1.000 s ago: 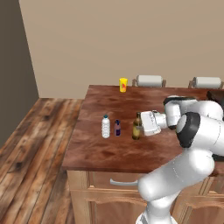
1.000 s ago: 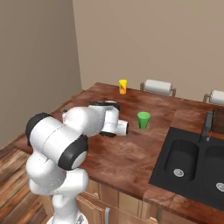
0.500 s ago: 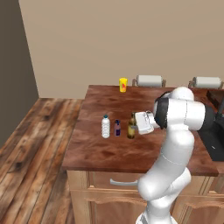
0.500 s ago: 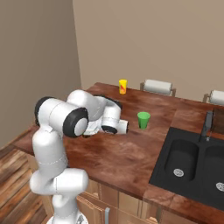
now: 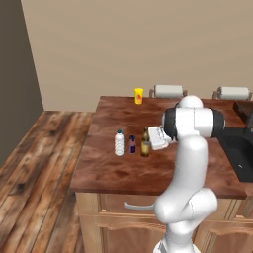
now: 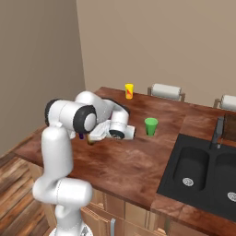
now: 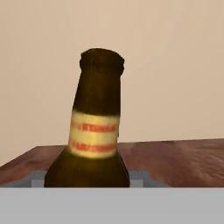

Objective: Place the drinks on the dining counter in a tight cluster.

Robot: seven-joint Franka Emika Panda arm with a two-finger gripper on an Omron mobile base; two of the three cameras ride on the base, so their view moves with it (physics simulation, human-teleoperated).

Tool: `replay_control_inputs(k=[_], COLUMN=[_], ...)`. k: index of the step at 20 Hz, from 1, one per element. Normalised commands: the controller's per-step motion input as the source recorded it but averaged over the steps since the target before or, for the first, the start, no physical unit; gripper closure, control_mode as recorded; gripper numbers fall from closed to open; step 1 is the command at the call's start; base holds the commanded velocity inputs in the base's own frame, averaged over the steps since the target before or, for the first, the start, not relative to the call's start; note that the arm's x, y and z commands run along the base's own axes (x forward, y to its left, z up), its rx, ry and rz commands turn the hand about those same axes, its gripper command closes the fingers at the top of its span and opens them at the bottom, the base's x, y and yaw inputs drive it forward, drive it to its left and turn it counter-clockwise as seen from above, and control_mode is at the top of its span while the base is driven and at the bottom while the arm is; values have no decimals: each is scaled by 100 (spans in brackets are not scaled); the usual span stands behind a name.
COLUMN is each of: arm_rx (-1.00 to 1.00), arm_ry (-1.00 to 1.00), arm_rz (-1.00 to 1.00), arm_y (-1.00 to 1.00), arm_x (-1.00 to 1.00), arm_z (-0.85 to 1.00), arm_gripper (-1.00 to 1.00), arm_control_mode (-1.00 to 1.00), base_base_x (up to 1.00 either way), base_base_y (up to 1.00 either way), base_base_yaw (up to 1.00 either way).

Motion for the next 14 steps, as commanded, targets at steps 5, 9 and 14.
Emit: replay_control_inputs(k=[5, 9, 14], arm_rx=[0, 0, -5], arm_ry=[0, -1, -7], arm_rz=[0, 0, 0], arm_y=[7, 10, 19], arm_x=[45, 27, 4], arm_z=[-21, -32, -46], arm_gripper=[100, 100, 100], arm_control_mode=[-100, -100, -100], base_base_x=[0, 0, 0], base_base_y=[0, 0, 0], base_base_yaw=[0, 0, 0])
